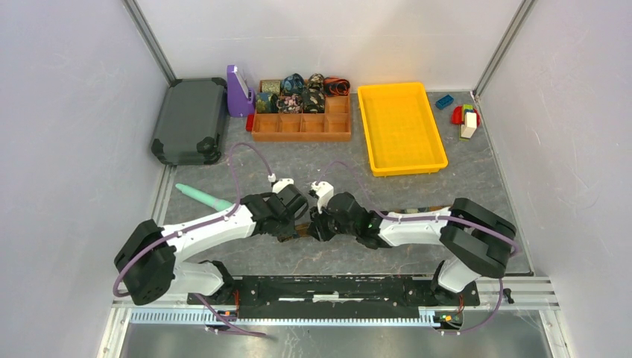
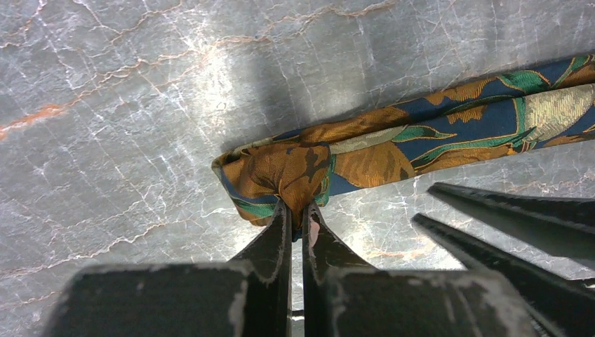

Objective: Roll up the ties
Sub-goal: Roll the tie at the center of the board.

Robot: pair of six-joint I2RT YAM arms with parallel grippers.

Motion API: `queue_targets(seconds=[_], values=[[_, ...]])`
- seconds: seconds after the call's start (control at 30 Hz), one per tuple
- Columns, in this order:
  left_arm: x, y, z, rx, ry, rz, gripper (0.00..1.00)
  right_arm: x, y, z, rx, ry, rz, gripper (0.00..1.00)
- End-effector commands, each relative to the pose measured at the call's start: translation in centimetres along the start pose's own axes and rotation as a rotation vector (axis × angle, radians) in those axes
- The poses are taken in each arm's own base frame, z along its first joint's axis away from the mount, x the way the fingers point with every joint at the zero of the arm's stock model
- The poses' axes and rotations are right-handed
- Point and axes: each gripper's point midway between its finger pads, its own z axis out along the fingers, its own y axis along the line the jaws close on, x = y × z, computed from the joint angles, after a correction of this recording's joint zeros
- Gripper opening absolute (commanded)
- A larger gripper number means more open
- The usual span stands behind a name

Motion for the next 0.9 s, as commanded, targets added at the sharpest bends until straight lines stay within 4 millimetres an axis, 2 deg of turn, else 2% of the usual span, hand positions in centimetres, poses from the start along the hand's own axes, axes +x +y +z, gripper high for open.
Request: queue_targets(seconds=[0.0, 0.2, 0.43, 0.67, 0.87], values=[[-1.3, -1.8, 0.0, 0.027, -0.042, -0.028, 0.02, 0.1, -2.9, -1.5, 0.114, -0.026, -0.024, 0.25], [-1.3, -3.1, 0.4, 0.042, -0.030, -0.017, 0.02, 0.7, -4.9, -1.8, 0.170, -0.014, -0.017, 0.24], [-0.9, -4.3, 1.1, 0.054, -0.013, -0.012, 0.07, 1.4, -5.7, -1.3, 0.183, 0.002, -0.007, 0.24], [-0.6, -5.2, 1.7, 0.076, -0.002, -0.007, 0.20, 2.4, -6.0, -1.0, 0.189, 0.029, -0.001, 0.23], [-0.6, -6.1, 1.6, 0.108, 0.007, 0.006, 0.37, 2.5, -5.9, -0.9, 0.186, 0.040, 0.008, 0.23]])
